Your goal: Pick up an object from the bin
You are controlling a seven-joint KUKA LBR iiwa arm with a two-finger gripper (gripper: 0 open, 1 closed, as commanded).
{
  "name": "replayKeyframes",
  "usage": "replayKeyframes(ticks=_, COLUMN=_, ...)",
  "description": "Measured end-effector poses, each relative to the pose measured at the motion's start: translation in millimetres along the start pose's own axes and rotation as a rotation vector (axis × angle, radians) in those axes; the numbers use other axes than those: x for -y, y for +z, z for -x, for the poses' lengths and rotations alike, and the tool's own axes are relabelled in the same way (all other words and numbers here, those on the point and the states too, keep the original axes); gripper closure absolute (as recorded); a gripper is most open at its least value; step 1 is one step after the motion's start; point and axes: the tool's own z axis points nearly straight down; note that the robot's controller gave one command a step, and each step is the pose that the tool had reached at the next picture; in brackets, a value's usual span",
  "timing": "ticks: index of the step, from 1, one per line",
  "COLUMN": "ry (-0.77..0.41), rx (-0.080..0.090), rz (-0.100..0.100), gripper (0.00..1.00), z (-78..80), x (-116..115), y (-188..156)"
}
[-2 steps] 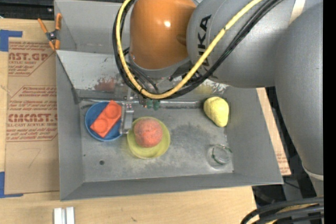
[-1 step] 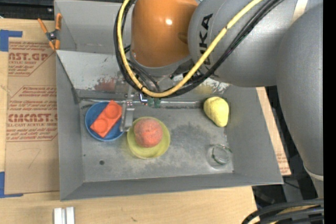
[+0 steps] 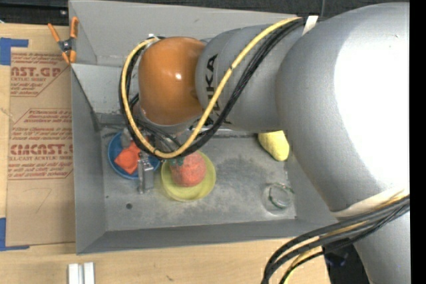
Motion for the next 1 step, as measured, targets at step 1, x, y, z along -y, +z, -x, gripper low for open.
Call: replayKeyframes(ticks=1, ry=-0.408, rx=0.011, rz=-0.001, gripper=0.00, z=22.2, x=-6.3, y=-52.8)
